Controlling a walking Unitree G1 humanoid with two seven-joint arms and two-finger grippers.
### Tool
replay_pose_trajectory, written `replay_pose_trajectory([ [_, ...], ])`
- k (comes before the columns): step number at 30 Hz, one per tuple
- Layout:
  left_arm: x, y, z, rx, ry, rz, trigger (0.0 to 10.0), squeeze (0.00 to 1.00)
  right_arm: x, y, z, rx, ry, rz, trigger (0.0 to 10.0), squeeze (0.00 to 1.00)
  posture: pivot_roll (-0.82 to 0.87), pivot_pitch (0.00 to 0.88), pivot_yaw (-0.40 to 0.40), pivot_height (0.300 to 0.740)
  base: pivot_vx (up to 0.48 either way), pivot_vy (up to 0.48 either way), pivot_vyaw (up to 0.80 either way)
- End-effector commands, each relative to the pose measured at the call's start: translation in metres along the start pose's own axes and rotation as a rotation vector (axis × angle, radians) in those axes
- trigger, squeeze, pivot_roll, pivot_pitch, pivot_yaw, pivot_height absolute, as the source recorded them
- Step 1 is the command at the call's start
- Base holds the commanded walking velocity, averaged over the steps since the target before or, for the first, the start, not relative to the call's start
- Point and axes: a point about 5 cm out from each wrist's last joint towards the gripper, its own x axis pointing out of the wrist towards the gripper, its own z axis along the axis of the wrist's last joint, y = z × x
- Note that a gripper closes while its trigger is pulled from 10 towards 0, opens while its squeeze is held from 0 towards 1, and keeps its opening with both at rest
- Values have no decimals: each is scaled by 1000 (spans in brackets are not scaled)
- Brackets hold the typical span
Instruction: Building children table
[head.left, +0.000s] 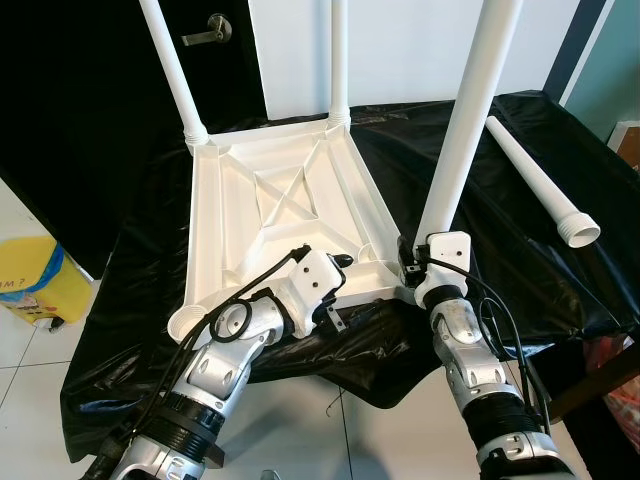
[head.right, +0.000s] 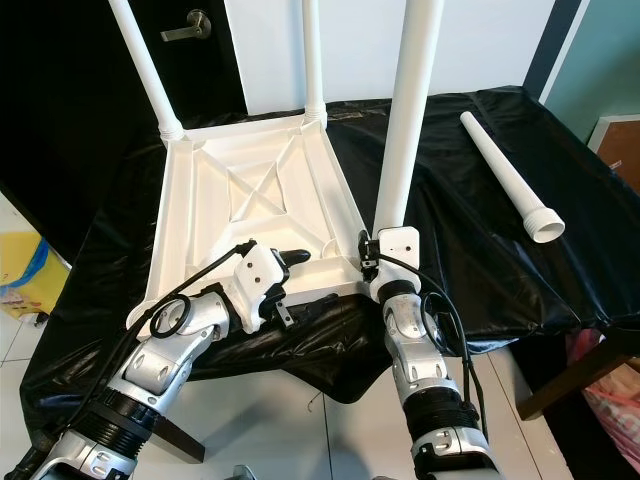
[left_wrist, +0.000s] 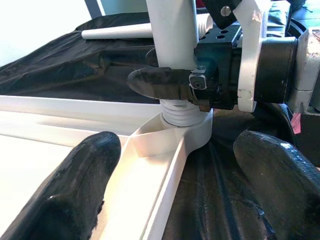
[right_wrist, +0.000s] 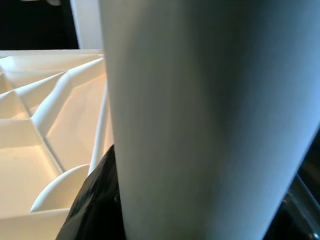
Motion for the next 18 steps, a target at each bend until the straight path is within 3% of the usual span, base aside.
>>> replay_pose_trajectory([
  [1,-2,0,1,7,1,6,10000,0,-11,-14,-23,-4,116,-97,10000,0,-116,0,29,740,0,0,0],
  [14,-2,2,3,10,-1,8,10000,0,-13,-10,-13,-4,81,-112,10000,0,-121,0,33,740,0,0,0],
  [15,-2,2,3,10,-1,8,10000,0,-12,-11,-11,-6,71,-109,10000,902,-124,0,34,740,0,0,0],
  [16,-2,2,3,10,-1,8,10000,0,-12,-11,-11,-6,71,-109,10000,902,-124,0,34,740,0,0,0],
  [17,-2,2,3,11,-1,9,10000,0,-11,-13,-5,-6,44,-82,10000,1000,-127,0,32,740,0,0,0],
  [18,-2,2,3,11,-1,9,10000,0,-11,-13,-5,-6,44,-82,10000,1000,-127,0,32,740,0,0,0],
])
